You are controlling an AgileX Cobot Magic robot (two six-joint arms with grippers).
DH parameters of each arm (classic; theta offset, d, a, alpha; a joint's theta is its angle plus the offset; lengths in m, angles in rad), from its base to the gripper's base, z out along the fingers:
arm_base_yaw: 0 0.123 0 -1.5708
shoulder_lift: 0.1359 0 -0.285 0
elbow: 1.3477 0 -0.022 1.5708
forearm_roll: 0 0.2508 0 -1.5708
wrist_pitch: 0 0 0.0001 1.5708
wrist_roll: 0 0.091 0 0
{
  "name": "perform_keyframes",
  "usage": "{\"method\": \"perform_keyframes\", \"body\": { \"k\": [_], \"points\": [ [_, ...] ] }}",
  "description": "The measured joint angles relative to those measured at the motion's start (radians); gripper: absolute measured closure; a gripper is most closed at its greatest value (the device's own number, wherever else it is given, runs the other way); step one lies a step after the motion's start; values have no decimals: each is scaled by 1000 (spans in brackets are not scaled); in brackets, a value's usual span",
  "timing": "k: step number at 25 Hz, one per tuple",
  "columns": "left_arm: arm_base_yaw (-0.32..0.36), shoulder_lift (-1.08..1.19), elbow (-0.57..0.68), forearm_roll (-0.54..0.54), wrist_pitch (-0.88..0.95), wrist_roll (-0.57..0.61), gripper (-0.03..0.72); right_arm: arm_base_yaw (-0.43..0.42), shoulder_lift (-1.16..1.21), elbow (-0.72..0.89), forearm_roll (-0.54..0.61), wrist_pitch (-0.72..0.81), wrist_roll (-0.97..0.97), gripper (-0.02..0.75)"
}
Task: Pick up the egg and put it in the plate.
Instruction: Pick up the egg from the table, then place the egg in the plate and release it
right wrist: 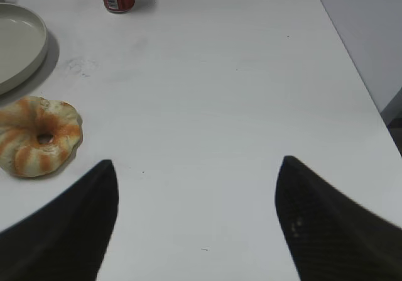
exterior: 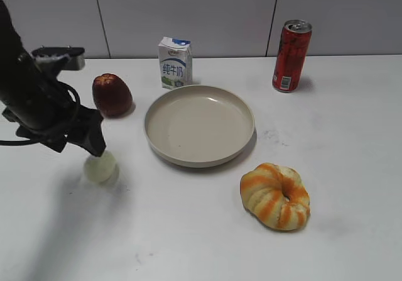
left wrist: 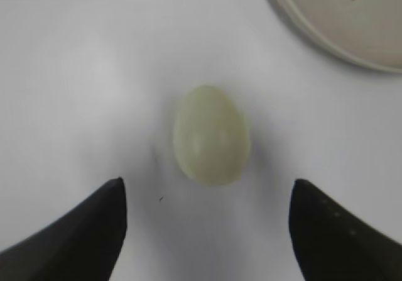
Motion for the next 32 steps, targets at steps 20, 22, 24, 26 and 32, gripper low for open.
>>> {"method": "perform_keyframes", "body": {
  "k": [20,22,24,26,32],
  "points": [
    [-23,232,-4,-63,-139,0,239,0,0,0,0,0,0,150],
    [-23,232,-7,-66,-129,0,239,0,0,0,0,0,0,150],
    [-23,232,-7,-67,-108,0,239,0,0,0,0,0,0,150],
    [-23,224,-7,-67,-80,0,239,0,0,0,0,0,0,150],
    [-25,160,-83,-103,-4,0,239,0,0,0,0,0,0,150]
  ]
}}
